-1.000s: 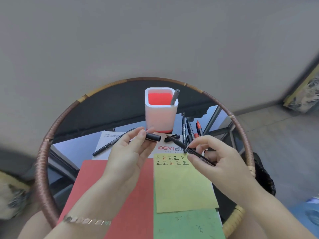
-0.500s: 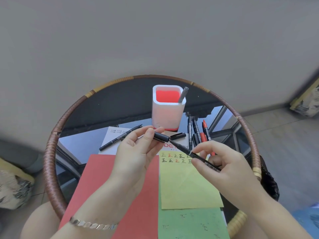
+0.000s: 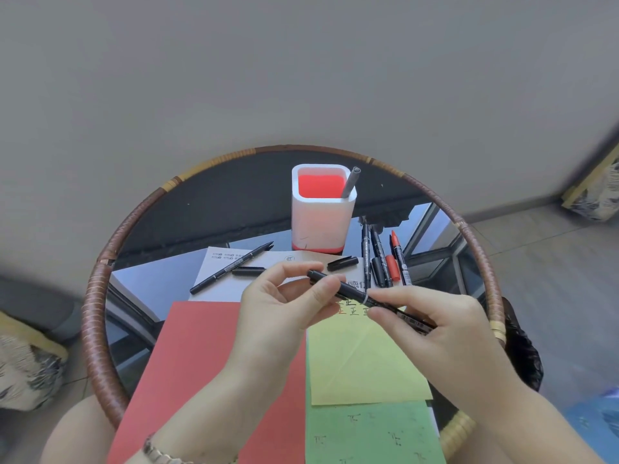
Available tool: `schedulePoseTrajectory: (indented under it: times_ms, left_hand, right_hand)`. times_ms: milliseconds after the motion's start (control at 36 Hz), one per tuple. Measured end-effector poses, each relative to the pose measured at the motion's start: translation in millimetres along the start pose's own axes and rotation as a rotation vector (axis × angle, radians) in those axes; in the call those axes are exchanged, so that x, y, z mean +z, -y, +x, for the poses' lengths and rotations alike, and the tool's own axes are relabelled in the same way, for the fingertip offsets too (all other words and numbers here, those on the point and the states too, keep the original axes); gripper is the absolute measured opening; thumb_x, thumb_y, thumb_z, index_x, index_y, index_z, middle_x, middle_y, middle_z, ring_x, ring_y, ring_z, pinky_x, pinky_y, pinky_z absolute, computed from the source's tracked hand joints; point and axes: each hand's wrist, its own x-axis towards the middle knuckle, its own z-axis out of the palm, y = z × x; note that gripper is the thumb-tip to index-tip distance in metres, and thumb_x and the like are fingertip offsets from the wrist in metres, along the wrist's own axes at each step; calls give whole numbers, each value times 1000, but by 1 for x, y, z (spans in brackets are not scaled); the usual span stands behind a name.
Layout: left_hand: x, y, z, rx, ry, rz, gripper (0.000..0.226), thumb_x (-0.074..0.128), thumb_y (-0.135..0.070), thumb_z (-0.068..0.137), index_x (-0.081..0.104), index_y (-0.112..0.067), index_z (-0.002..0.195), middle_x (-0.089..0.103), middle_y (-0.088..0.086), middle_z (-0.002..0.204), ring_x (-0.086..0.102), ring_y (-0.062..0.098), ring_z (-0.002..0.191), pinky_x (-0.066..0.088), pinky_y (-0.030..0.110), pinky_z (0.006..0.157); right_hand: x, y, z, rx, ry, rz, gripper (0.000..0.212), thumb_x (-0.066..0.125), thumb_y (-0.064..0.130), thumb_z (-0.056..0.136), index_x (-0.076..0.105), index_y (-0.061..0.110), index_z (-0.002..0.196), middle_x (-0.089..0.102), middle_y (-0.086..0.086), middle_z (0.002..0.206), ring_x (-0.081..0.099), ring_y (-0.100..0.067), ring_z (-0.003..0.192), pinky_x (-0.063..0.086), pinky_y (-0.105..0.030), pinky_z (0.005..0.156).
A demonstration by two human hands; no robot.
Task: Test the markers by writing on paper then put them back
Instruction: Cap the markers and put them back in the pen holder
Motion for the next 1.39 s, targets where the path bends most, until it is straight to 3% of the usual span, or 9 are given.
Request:
schedulePoseTrajectory:
  times_ms: [167, 278, 472, 667, 833, 972, 1194, 1278, 1389]
  left_hand:
    - [3, -3, -6, 87, 61, -23, 25, 66, -11, 58, 61, -8, 82, 74, 10, 73, 70, 18, 68, 54, 21, 59]
    - [3, -5, -7, 169, 74, -12, 23, 67, -12, 61, 60, -9, 82, 74, 9, 75, 70, 20, 70, 54, 22, 61]
    - [1, -4, -4, 223, 95, -71, 12, 74, -11, 68, 72, -17, 77, 74, 6, 78, 70, 19, 73, 54, 23, 64]
    - [13, -5, 1, 328, -31, -111, 18, 64, -18, 72, 71, -11, 86, 73, 1, 82, 69, 16, 79, 55, 25, 71]
    - [19, -38, 24, 898, -173, 85, 20, 55, -3, 87, 61, -10, 103, 65, 9, 96, 63, 22, 94, 51, 34, 85]
    - [22, -45, 72, 819, -239, 390, 19, 59, -1, 87, 64, -3, 105, 66, 7, 97, 62, 7, 88, 48, 14, 77]
    - [14, -29, 100, 592, -151, 793, 32, 59, -5, 87, 60, -12, 118, 64, -7, 102, 60, 10, 101, 47, 22, 89]
    - [18, -28, 91, 762, -180, 922, 44, 59, -3, 86, 50, -11, 129, 54, 3, 125, 47, 14, 118, 36, 19, 101]
    - [32, -10, 66, 1044, -113, 1005, 31, 55, -1, 81, 60, -6, 111, 54, 5, 113, 45, 15, 108, 33, 17, 95]
  right_hand:
    - [6, 6, -3, -1, -131, 96, 24, 71, 27, 69, 70, 26, 93, 65, 20, 60, 53, -2, 46, 39, -9, 44]
    - [7, 15, 0, 118, -105, 233, 18, 70, 34, 67, 71, 39, 84, 72, 9, 71, 64, -19, 56, 51, -30, 51]
    - [5, 25, 12, 285, -15, 627, 27, 67, -11, 68, 72, 15, 70, 68, 0, 53, 54, -3, 39, 37, -5, 42]
    - [6, 1, 24, 314, 43, 352, 12, 58, 34, 76, 66, 32, 84, 73, 7, 75, 62, -11, 63, 49, -25, 54]
    - [0, -72, 41, 466, -78, -184, 25, 54, 16, 90, 59, 16, 114, 64, -2, 101, 56, -10, 83, 39, -18, 65]
    - [5, -89, 52, 568, 89, -423, 34, 48, 26, 91, 49, 17, 124, 53, -8, 113, 52, -17, 77, 43, -31, 68]
    - [6, -94, 53, 583, 72, -411, 42, 53, 18, 87, 46, 12, 128, 61, -10, 103, 55, -19, 83, 47, -32, 69]
    - [1, -93, 47, 592, 35, -303, 39, 52, 16, 87, 50, 9, 125, 57, -3, 83, 52, -15, 64, 47, -30, 62]
    - [-13, -95, 34, 597, -11, -252, 37, 49, 15, 87, 53, 11, 124, 49, 1, 70, 48, -8, 59, 37, -15, 50]
